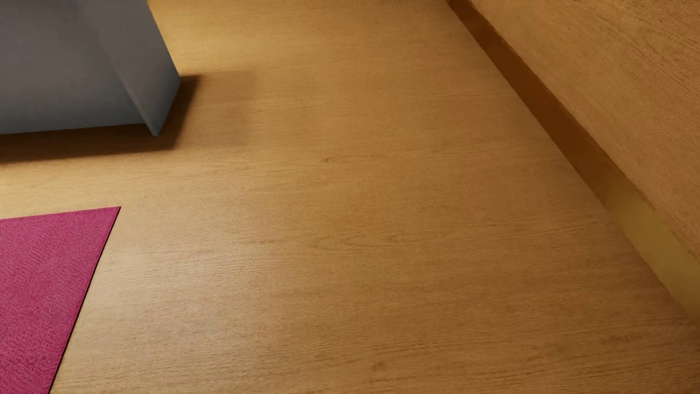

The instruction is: Walk to counter

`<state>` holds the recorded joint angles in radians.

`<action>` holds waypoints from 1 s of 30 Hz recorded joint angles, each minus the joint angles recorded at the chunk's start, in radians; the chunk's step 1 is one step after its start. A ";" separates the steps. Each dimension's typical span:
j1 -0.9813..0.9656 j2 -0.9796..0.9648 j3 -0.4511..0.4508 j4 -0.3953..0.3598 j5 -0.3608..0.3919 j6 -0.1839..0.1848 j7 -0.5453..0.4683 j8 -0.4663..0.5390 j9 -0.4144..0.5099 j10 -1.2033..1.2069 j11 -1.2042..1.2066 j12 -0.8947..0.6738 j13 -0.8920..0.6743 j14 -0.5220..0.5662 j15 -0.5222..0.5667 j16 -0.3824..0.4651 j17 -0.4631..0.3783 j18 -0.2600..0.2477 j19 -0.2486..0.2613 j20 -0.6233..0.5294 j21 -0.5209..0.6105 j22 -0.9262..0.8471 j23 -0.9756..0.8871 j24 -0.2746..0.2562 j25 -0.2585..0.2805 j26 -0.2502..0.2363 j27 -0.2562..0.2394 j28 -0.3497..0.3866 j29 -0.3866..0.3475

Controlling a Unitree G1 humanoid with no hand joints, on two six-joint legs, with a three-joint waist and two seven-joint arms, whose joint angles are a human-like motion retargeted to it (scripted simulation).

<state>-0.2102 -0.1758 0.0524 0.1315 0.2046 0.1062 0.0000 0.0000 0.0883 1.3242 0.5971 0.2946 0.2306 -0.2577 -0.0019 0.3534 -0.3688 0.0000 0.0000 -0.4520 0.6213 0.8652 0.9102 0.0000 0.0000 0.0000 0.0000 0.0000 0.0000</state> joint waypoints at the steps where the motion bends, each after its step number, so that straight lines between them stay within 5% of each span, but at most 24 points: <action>1: -0.068 0.104 0.064 -0.009 -0.018 -0.024 0.000 0.000 0.004 -0.092 -0.052 0.014 -0.012 -0.016 -0.075 0.004 -0.015 0.000 0.000 0.004 -0.003 0.007 -0.050 0.000 0.000 0.000 0.000 0.000 0.000; 5: -0.240 0.425 0.203 0.017 -0.074 -0.050 0.000 0.000 -0.004 -0.717 -0.183 0.054 -0.092 0.083 -0.365 0.010 -0.067 0.000 0.000 0.025 -0.066 0.015 -0.212 0.000 0.000 0.000 0.000 0.000 0.000; 7: -0.289 0.513 0.240 0.047 -0.103 -0.050 0.000 0.000 -0.025 -0.999 -0.174 0.063 -0.129 0.265 -0.380 0.010 -0.073 0.000 0.000 0.016 -0.089 0.039 -0.233 0.000 0.000 0.000 0.000 0.000 0.000; 8: -0.312 0.555 0.265 0.049 -0.140 -0.058 0.000 0.000 -0.022 -0.770 -0.147 0.069 -0.127 0.105 -0.333 0.007 -0.067 0.000 0.000 0.016 -0.119 0.053 -0.241 0.000 0.000 0.000 0.000 0.000 0.000; 12: -0.270 0.413 0.240 -0.085 -0.242 -0.109 0.000 0.000 -0.032 -0.446 0.424 0.068 -0.043 0.042 0.220 -0.011 -0.002 0.000 0.000 0.014 -0.141 0.147 -0.106 0.000 0.000 0.000 0.000 0.000 0.000; 15: 0.015 0.089 0.092 -0.151 -0.173 -0.074 0.000 0.000 0.004 -0.572 0.784 0.046 -0.008 -0.022 0.084 -0.013 0.023 0.000 0.000 0.030 -0.081 0.054 -0.042 0.000 0.000 0.000 0.000 0.000 0.000; 19: 0.377 -0.193 -0.109 -0.118 -0.117 -0.016 0.000 0.000 0.007 -0.786 0.153 0.004 0.084 -0.066 0.210 0.011 0.022 0.000 0.000 0.071 -0.023 -0.127 0.000 0.000 0.000 0.000 0.000 0.000 0.000; 22: 0.508 -0.310 -0.191 -0.102 -0.179 -0.028 0.000 0.000 -0.015 -0.785 -0.131 -0.069 0.113 -0.129 -0.291 0.033 0.015 0.000 0.000 0.120 0.002 -0.178 -0.002 0.000 0.000 0.000 0.000 0.000 0.000; 23: 0.548 -0.334 -0.218 -0.078 -0.189 -0.019 0.000 0.000 -0.011 -0.761 -0.124 -0.079 0.124 -0.097 -0.259 0.030 0.009 0.000 0.000 0.138 0.011 -0.169 -0.005 0.000 0.000 0.000 0.000 0.000 0.000; 25: 0.562 -0.386 -0.228 -0.005 -0.139 0.023 0.000 0.000 -0.027 -0.614 -0.006 -0.058 0.138 0.129 0.122 0.014 0.008 0.000 0.000 0.166 0.017 -0.127 0.014 0.000 0.000 0.000 0.000 0.000 0.000; 26: 0.500 -0.385 -0.206 0.026 -0.093 0.054 0.000 0.000 -0.036 -0.453 0.070 -0.041 0.134 0.288 0.229 0.007 0.006 0.000 0.000 0.146 0.010 -0.083 0.036 0.000 0.000 0.000 0.000 0.000 0.000; 27: 0.396 -0.353 -0.177 0.040 -0.052 0.076 0.000 0.000 -0.039 -0.250 0.121 -0.023 0.119 0.363 0.233 0.006 0.001 0.000 0.000 0.111 -0.010 -0.043 0.056 0.000 0.000 0.000 0.000 0.000 0.000; 30: 0.065 -0.065 -0.021 0.002 0.010 0.080 0.000 0.000 -0.009 0.107 0.023 0.034 0.044 0.060 0.058 0.016 -0.009 0.000 0.000 0.043 -0.072 -0.024 0.036 0.000 0.000 0.000 0.000 0.000 0.000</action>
<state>-0.1455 -0.2404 0.0318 0.1334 0.2151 0.1861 0.0000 0.0000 0.0796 1.4315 0.6201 0.3287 0.2742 -0.1978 0.0558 0.3690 -0.3778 0.0000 0.0000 -0.4089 0.5490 0.8412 0.9465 0.0000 0.0000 0.0000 0.0000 0.0000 0.0000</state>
